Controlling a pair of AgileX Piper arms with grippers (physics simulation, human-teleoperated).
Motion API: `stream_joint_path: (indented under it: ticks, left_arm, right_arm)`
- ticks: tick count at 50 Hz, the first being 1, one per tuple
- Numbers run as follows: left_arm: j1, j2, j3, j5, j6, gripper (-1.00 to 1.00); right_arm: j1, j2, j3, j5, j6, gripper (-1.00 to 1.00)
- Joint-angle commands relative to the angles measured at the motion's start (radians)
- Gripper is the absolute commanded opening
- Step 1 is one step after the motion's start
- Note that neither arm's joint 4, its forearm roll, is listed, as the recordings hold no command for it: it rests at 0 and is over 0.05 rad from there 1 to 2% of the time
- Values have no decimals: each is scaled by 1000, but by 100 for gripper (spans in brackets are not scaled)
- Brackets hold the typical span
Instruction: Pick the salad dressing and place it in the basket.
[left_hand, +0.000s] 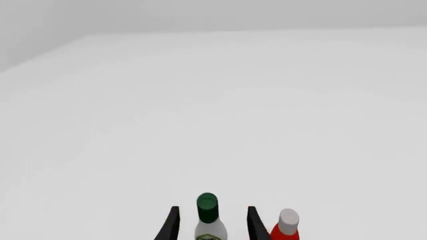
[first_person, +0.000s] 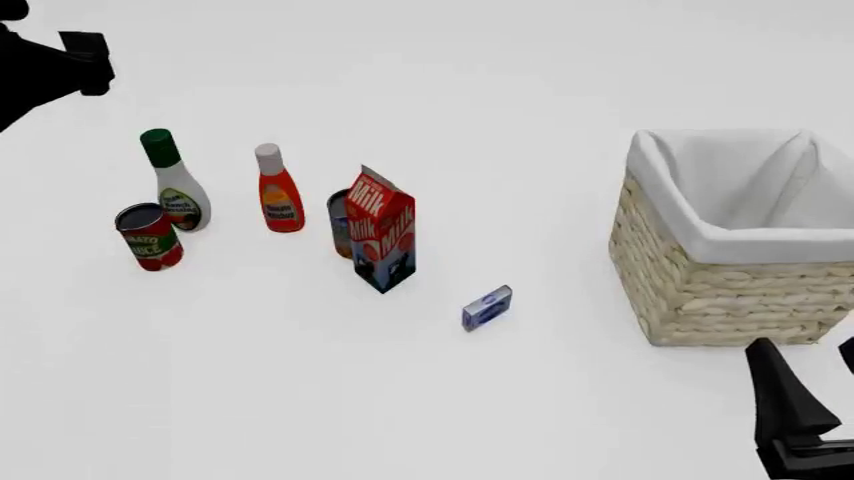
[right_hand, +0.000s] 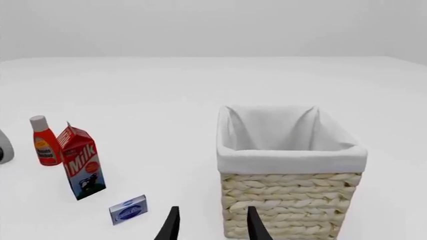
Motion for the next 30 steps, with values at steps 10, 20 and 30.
stream_joint_path:
  ticks: [10,20,30]
  left_arm:
    - [-3,185,-163,70,-19,100]
    - [1,276,-249,110,-21,100]
    - [32,357,-318,124,-23,100]
  right_arm:
    - [21,0,-6,6,-2,100]
    - [25,0,1,6,-3,100]
    - [30,0,3,5,-3,100]
